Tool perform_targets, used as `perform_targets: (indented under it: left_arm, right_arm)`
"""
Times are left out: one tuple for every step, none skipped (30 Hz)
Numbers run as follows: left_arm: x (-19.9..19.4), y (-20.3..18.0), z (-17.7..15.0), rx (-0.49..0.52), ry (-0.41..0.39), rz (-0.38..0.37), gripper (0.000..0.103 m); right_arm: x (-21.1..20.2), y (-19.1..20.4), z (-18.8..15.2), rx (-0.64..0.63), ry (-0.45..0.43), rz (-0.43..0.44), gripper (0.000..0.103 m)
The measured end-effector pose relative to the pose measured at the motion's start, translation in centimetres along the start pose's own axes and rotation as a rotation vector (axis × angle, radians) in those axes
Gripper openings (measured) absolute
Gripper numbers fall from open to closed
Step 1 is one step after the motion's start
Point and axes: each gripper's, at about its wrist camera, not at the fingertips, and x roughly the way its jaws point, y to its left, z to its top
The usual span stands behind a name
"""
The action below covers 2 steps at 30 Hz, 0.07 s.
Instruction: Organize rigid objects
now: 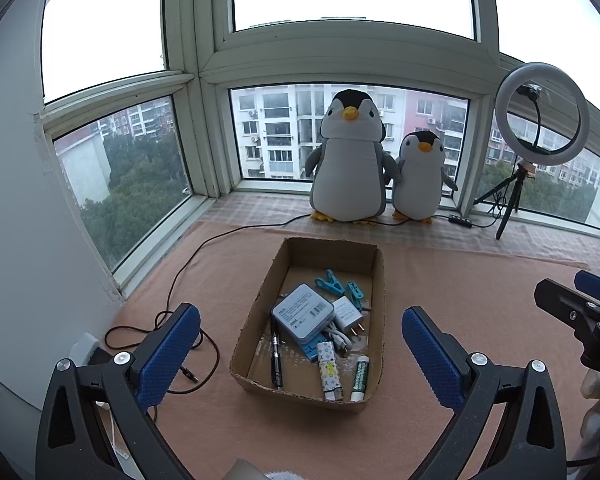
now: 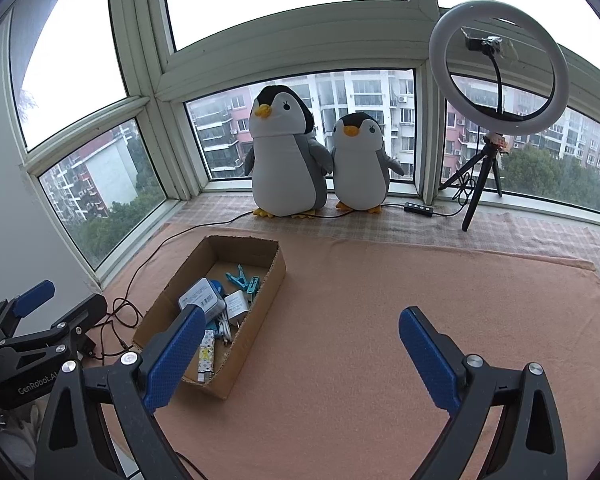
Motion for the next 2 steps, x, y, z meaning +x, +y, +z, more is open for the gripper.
perform_targets:
  left_arm:
    - [0.07, 0.0, 0.01, 0.0, 0.001, -0.001, 0.102]
    - [0.11, 0.01, -0.05, 0.001, 0.003, -0.001, 0.102]
  right_arm:
    - [0.05, 0.0, -0.03, 0.0, 0.002, 0.0, 0.096]
    - [0.12, 0.0, -0.09, 0.0, 0.004, 0.0, 0.096]
